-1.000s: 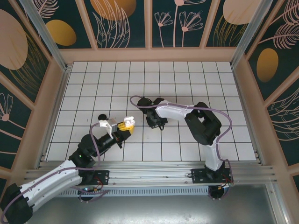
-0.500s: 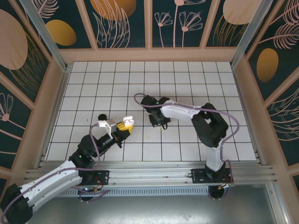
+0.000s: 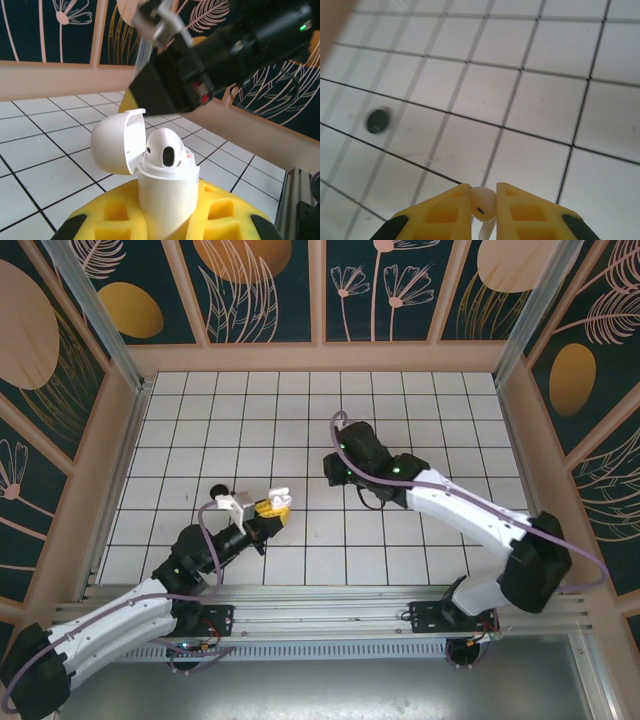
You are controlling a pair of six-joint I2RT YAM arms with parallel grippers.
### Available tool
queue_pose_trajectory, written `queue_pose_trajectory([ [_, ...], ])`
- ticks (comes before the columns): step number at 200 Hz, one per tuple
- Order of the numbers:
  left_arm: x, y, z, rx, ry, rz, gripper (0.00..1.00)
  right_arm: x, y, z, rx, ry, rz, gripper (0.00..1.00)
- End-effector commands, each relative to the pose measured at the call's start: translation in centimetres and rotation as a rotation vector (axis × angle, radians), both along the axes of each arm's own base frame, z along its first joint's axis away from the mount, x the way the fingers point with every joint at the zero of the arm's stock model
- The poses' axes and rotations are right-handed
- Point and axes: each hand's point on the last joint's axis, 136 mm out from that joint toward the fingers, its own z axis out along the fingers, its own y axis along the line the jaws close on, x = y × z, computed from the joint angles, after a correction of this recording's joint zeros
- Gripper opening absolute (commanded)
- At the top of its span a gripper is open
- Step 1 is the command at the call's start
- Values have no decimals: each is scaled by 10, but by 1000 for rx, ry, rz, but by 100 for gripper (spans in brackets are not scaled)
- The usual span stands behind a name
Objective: Insert wireless bluetooth earbuds into charging case
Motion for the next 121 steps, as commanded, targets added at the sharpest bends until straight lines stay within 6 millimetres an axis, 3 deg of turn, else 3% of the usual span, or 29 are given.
queue_pose_trajectory([
  [1,-4,-8,43,-76,-95,-48,0,-4,12,57,171,-166,80,14],
  [67,4,-20,63,-124,-95,-65,0,-43,28,132,376,-372,235,11],
  [121,8,-17,82,-200,-74,-52,0,-71,31,168,552,-493,318,11],
])
